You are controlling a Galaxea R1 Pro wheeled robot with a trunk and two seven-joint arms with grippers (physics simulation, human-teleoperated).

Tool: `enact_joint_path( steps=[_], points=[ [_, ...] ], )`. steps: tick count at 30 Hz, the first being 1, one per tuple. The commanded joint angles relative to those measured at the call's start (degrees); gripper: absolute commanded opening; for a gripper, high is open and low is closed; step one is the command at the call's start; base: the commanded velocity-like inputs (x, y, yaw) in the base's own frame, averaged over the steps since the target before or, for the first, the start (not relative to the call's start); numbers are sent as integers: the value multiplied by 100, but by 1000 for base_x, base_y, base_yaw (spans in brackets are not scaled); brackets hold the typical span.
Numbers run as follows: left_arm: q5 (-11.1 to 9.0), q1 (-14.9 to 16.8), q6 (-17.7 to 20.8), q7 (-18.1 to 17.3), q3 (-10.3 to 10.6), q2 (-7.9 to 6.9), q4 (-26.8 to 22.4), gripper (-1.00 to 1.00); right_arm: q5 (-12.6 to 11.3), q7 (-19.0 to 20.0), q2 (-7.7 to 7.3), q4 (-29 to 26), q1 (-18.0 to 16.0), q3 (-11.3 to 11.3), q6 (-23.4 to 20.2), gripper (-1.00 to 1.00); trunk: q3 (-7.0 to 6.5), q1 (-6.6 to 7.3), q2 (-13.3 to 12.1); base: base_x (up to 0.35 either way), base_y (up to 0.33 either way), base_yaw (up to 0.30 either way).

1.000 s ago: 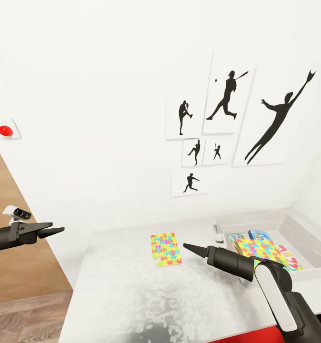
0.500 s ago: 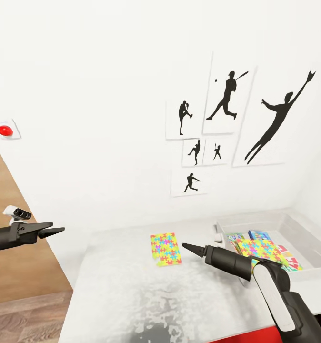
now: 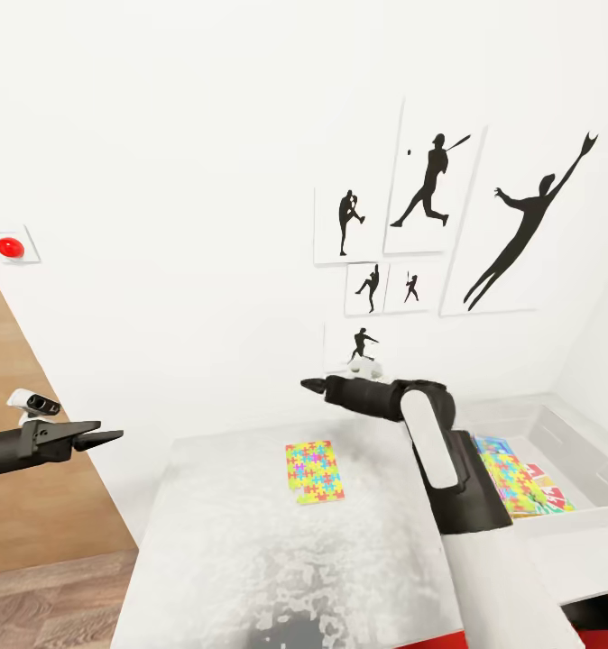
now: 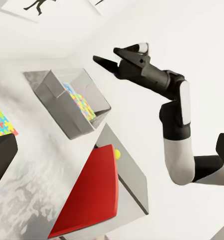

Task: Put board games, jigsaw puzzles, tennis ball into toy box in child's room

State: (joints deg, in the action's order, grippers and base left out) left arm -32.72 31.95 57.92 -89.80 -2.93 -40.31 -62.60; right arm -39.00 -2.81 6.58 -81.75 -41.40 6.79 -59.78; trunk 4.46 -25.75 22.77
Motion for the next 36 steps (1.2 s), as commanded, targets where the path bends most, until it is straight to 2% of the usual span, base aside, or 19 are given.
enact_joint_path(
  steps=[1, 3, 4, 7, 9, 10, 13, 16, 22, 32, 36],
  points=[
    [-1, 4, 61, -20, 3, -7, -3, 100, -14, -226, 97, 412, -339, 103, -22, 100, 15, -3, 14, 0, 0, 0],
    [1, 4, 61, -20, 3, -10, -2, 100, -18, -565, 310, 1282, -913, 207, -22, 100, 15, -3, 14, 0, 0, 0],
    [1, 4, 61, -20, 3, -11, -3, 100, -21, -738, 342, 1781, -1194, 233, -8, 100, 15, -3, 14, 0, 0, 0],
    [2, 4, 61, -20, 3, -12, -3, 100, -25, -1033, 342, 2843, -1738, 260, 72, 100, 15, -3, 14, 0, 0, 0],
    [6, 4, 61, -20, -1, -15, -1, 100, -26, -1183, 342, 3828, -2192, 267, 309, 100, 15, -3, 14, 0, 0, 0],
    [5, 4, 61, -20, -2, -16, 0, 100, -25, -1205, 342, 4055, -2288, 268, 395, 100, 15, -3, 14, 0, 0, 0],
    [3, 4, 61, -20, -5, -22, 2, 100, -17, -1275, 342, 5254, -2722, 273, 856, 100, 15, -3, 14, 0, 0, 0],
    [2, 4, 61, -20, -9, -25, 1, 100, -11, -1293, 342, 5848, -2894, 268, 1011, 100, 15, -3, 14, 0, 0, 0],
    [1, 4, 61, -20, -6, -22, 2, 100, -7, -1292, 342, 6114, -2964, 256, 1040, 100, 15, -3, 14, 0, 0, 0],
    [5, 4, 61, -20, -6, -30, 2, 100, 48, -1292, 342, 6136, -2970, 277, 1050, 100, 15, -3, 14, -101, 0, 4],
    [3, 4, 61, -20, -6, -26, 2, 100, 50, -1292, 342, 6136, -2967, 277, 1070, 100, 15, -3, 14, -43, 0, 180]
  ],
)
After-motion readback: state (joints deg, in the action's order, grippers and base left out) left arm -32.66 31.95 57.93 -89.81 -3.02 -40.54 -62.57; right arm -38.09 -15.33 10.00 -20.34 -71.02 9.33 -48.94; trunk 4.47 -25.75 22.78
